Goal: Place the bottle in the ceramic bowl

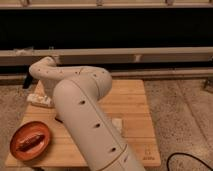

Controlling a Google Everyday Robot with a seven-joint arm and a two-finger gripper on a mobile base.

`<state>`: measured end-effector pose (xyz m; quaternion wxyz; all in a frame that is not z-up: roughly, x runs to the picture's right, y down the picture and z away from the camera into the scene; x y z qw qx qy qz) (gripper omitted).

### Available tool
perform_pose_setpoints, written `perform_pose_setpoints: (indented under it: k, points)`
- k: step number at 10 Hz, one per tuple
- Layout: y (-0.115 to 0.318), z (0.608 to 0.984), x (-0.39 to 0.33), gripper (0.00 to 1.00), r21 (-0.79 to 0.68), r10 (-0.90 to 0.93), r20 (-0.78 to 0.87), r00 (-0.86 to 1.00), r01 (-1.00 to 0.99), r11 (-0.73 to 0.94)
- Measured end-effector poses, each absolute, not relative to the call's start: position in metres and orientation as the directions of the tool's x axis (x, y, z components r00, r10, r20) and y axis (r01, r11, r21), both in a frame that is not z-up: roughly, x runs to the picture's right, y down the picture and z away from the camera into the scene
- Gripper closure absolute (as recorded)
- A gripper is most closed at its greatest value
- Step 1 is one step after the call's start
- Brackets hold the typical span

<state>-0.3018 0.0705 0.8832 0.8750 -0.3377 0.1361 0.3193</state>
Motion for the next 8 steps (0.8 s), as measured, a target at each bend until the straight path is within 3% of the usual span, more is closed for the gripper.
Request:
perform_pose_setpoints:
  k: [3, 8]
  points:
    - [0.058, 0.865, -0.312, 0.23, -0.521, 0.445, -0.332, 0.832, -0.554, 0.649]
    - [0.052, 0.87, -0.33, 0.2, -0.53, 0.378, -0.245, 0.893, -0.45, 0.719]
